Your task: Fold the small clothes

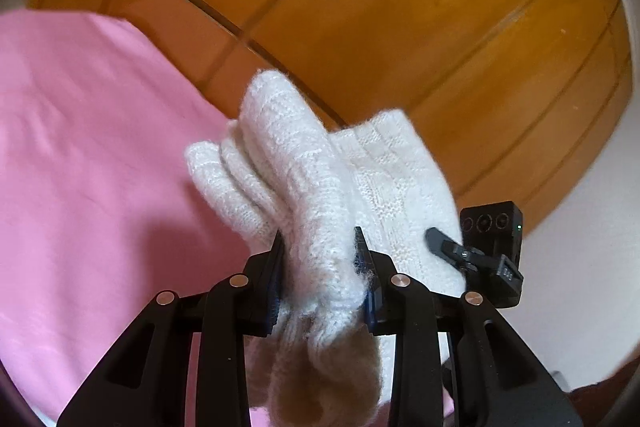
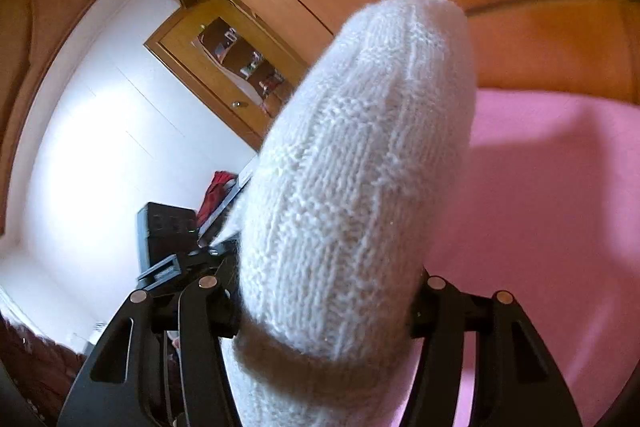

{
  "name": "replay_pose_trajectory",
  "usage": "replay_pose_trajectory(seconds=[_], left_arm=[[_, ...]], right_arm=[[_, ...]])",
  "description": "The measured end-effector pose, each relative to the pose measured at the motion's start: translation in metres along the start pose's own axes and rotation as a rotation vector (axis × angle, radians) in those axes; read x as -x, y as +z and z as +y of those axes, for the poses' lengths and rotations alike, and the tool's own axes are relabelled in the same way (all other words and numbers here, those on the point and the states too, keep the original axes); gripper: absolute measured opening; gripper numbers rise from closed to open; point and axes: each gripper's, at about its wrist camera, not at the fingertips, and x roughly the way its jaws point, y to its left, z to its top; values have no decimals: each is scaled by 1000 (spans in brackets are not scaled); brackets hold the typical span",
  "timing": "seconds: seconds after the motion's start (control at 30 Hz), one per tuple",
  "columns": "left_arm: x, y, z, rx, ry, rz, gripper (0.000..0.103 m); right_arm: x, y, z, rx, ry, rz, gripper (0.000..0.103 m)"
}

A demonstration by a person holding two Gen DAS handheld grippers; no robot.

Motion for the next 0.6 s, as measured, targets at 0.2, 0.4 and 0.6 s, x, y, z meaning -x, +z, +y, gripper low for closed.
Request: replay_pose_trajectory(seconds=[0.2, 0.4, 0.6], left_arm=[[-30, -17, 46, 67, 214, 92, 23], [-52, -35, 54, -22, 469, 117, 37], [-50, -38, 27, -153, 640, 61, 38]], right_arm=[[-64, -21, -62, -119, -131, 145, 58], [-47, -38, -86, -183, -267, 119, 77], [-22, -42, -3, 75, -517, -18, 64]])
